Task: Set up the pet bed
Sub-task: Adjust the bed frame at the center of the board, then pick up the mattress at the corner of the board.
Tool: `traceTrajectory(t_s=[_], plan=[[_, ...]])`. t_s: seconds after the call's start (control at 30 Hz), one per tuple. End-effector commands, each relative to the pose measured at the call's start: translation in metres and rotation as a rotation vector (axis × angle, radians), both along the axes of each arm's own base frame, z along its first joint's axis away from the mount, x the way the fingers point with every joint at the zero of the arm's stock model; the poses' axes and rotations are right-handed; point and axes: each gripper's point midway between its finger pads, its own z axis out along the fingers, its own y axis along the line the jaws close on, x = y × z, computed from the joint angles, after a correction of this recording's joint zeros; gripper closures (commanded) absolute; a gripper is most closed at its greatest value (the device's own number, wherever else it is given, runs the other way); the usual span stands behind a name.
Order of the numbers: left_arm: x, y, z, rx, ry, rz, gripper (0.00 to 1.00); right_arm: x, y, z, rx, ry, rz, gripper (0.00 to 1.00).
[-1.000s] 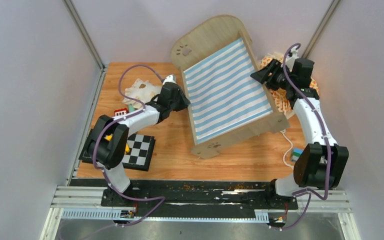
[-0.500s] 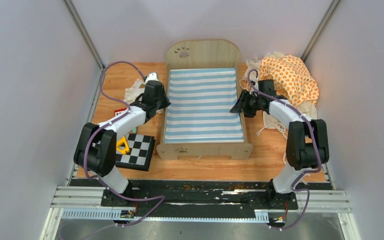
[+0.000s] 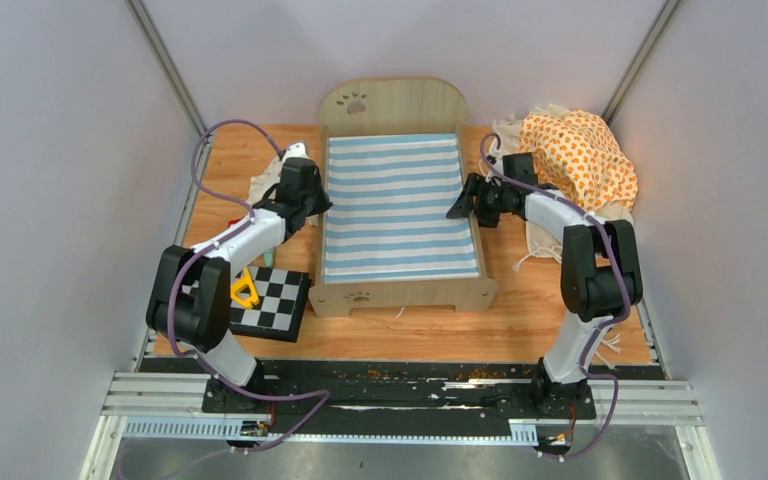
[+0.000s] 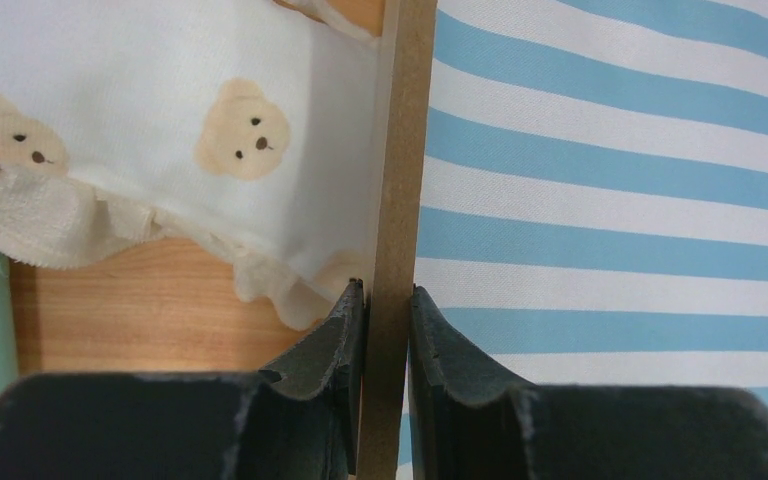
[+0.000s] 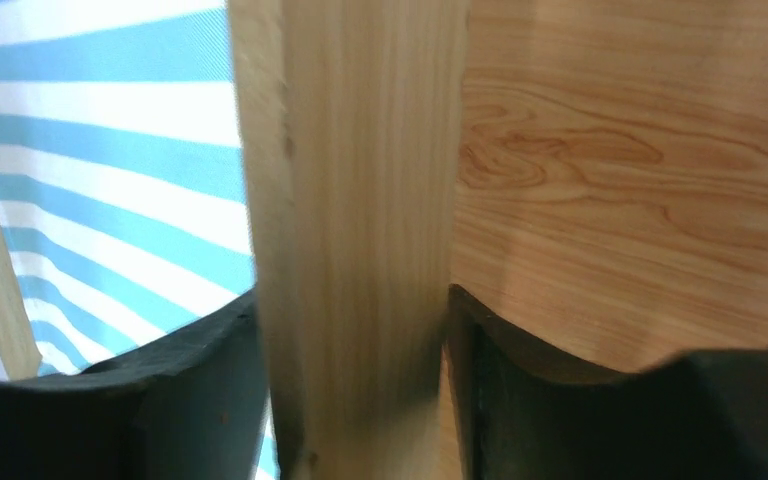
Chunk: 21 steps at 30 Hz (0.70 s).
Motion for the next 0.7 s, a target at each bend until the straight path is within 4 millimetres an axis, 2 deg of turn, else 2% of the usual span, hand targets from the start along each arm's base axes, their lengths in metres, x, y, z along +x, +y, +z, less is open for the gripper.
traceTrajectory(t_s=[0.0, 0.07, 0.13, 0.3, 0.5, 0.57, 0.67], plan=[[-0.028, 0.017, -0.045, 0.077, 0.211, 0.011, 1.0, 0.03, 0.002, 0.028, -0.08, -0.159, 0.011, 0.26], [-0.025, 0.018, -0.041, 0.093, 0.213, 0.009, 1.0, 0.032, -0.004, 0.043, -0.117, -0.202, 0.008, 0.07], [-0.02, 0.019, -0.036, 0.103, 0.207, 0.009, 1.0, 0.033, -0.01, 0.058, -0.146, -0.241, 0.008, 0.0], [-0.012, 0.017, -0.016, 0.111, 0.177, -0.006, 0.98, 0.032, -0.037, 0.09, -0.271, -0.301, -0.042, 0.0], [-0.004, 0.013, 0.028, 0.13, 0.115, -0.062, 0.85, 0.027, -0.101, 0.132, -0.439, -0.319, -0.282, 0.0], [-0.006, 0.012, 0.048, 0.129, 0.091, -0.078, 0.79, 0.025, -0.124, 0.146, -0.482, -0.328, -0.37, 0.0], [-0.015, 0.015, 0.082, 0.125, 0.035, -0.092, 0.63, 0.025, -0.148, 0.169, -0.531, -0.392, -0.454, 0.01]])
